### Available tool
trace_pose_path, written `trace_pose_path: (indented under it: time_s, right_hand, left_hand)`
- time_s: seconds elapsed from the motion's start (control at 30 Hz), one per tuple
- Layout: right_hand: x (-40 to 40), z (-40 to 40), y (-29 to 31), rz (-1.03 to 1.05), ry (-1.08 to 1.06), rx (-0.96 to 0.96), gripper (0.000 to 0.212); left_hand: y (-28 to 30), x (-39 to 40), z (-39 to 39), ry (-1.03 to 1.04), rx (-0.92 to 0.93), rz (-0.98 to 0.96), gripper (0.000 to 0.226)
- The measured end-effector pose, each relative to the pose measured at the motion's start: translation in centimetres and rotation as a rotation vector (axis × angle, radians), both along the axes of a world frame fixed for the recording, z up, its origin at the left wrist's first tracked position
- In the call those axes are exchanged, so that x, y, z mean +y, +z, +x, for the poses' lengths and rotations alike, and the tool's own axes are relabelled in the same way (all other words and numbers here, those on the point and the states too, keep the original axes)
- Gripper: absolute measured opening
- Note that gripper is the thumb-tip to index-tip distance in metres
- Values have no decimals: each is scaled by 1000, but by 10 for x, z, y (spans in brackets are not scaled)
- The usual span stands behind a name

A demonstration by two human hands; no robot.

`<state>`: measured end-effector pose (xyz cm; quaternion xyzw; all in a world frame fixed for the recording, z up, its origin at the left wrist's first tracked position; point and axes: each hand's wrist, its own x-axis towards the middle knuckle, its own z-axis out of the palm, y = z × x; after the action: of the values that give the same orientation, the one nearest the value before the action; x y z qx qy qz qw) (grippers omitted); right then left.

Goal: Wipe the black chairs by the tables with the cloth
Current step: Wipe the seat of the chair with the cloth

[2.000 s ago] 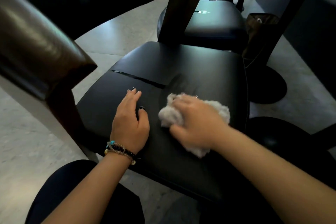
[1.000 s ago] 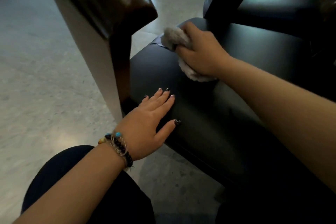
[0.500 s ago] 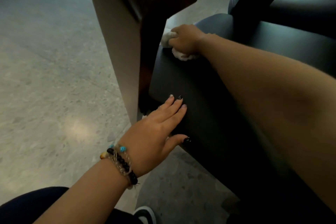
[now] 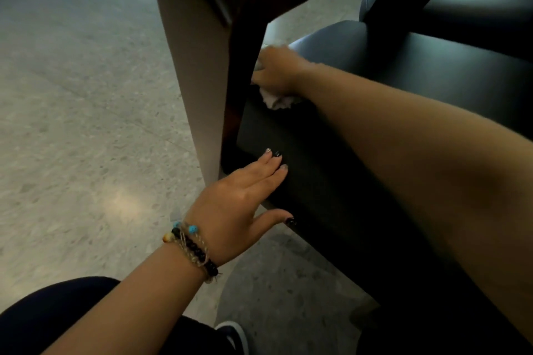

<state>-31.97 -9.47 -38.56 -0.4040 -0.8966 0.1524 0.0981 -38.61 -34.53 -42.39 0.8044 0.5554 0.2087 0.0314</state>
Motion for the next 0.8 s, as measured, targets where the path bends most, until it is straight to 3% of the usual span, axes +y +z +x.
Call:
trace_pose_path:
  time_s: [0.17,0.23,0.33,0.43,0.5,0.67,0.8]
  right_hand:
    - [-66,22,-2,-9,427,27,4]
    - [-64,35,0,32,500,18,31]
    - [-31,44,9,69,294,-68,36]
    - [5,48,7,76,-117,-53,35]
    - [8,39,-3,87,-210,-56,44]
    - [-52,24,0,44,125,16,29]
    - [-78,60,5,44,331,-26,39]
  left_hand:
    - [-7,-11,-2,30,36,159,45]
    - [-6,-9,-3,17,44,151,45]
    - [-2,-6,-4,9,50,118,45]
    - [1,-6,-4,8,46,77,46]
    - [1,-8,-3,6,20,38,44]
    - [9,-10,-6,8,-106,85,31]
    - [17,-5,-2,-36,-264,223,27]
